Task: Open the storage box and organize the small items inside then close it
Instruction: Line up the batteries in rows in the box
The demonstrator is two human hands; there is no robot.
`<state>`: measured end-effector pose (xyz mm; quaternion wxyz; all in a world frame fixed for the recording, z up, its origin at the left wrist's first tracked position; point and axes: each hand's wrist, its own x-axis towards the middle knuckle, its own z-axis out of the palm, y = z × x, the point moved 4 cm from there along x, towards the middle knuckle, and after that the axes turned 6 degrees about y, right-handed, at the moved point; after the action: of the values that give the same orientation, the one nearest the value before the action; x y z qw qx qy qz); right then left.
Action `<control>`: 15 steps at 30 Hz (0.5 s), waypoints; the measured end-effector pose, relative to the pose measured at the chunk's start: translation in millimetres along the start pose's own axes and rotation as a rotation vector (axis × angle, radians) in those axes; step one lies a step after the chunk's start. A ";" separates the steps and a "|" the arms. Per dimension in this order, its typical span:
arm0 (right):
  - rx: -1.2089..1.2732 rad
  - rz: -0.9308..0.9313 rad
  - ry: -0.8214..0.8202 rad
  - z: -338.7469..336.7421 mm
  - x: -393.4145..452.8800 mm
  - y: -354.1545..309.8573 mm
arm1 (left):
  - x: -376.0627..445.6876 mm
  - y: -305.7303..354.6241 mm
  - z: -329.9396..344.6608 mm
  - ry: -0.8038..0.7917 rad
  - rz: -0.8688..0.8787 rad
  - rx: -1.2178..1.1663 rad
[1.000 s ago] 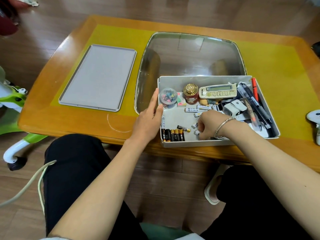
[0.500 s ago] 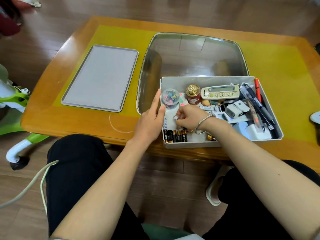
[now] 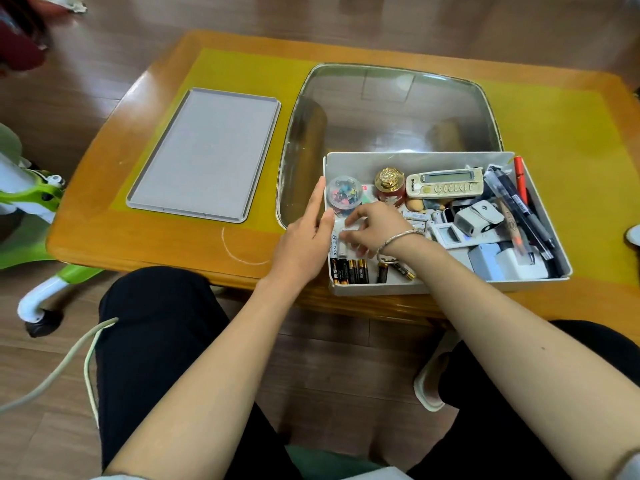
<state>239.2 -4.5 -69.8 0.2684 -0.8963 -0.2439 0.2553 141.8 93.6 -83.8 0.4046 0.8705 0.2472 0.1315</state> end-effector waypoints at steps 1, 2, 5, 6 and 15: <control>0.052 0.024 -0.050 2.9 -0.6 -0.1 | 0.1 0.3 -0.2 -0.003 -0.003 0.001; 0.074 0.028 -0.086 3.6 -1.4 -0.2 | 0.1 0.5 -0.6 -0.004 -0.005 0.003; 0.042 -0.016 -0.099 -4.1 -6.1 2.4 | -0.3 1.3 -1.2 -0.010 -0.010 0.007; 0.029 -0.021 -0.077 -8.9 -7.9 4.8 | -0.6 1.6 -1.1 -0.016 -0.013 0.000; -0.381 0.107 -0.142 -24.3 -29.8 32.9 | -1.1 2.5 -1.9 -0.023 -0.017 -0.012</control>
<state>241.1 -54.5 -62.4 0.0621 -0.9223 -0.2579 0.2812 140.9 92.8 -80.7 0.4138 0.8675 0.2490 0.1194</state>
